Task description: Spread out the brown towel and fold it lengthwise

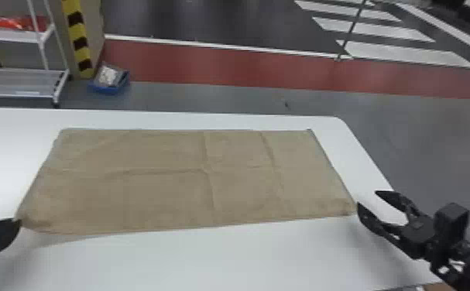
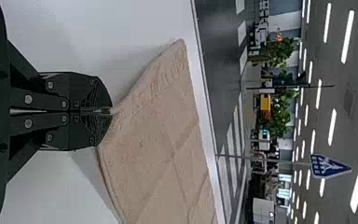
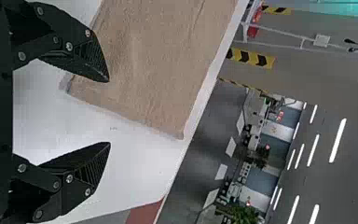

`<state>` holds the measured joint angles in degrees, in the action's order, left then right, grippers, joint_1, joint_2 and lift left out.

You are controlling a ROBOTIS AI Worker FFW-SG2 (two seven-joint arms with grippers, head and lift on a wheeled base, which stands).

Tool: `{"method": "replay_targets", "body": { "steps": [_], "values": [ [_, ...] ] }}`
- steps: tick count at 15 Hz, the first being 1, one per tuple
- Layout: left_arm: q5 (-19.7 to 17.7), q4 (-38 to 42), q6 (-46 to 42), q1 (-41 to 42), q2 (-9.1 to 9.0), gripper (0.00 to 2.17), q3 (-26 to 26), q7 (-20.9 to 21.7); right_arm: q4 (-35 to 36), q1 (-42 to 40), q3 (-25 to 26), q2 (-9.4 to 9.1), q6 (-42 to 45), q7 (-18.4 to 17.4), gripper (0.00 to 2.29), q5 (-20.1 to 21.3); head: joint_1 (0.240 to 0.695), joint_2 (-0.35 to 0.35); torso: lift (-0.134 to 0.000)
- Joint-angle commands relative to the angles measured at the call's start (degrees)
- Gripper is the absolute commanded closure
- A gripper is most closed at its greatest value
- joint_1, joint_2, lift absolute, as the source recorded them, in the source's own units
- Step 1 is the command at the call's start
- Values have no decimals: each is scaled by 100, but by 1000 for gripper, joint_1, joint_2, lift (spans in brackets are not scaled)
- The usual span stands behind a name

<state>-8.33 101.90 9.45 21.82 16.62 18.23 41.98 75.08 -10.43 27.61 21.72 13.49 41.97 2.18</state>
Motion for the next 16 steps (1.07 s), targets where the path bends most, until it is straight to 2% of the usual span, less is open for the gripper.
{"method": "replay_targets", "body": {
  "steps": [1, 10, 12, 16],
  "values": [
    [-19, 93, 0, 24, -1, 1258, 5, -6, -169, 15, -133, -10, 202, 4, 471, 257, 695, -200, -125],
    [-11, 181, -35, 173, -1, 1258, -4, -85, -758, 234, -361, 139, 430, -40, 475, 353, 695, -192, -125],
    [-11, 216, -35, 209, -1, 1258, -4, -120, -784, 340, -502, 139, 307, -40, 562, 485, 695, -191, -125],
    [-11, 287, -35, 244, -1, 1258, 5, -129, -784, 419, -678, 148, -9, -31, 566, 635, 695, -170, -125]
  ]
}}
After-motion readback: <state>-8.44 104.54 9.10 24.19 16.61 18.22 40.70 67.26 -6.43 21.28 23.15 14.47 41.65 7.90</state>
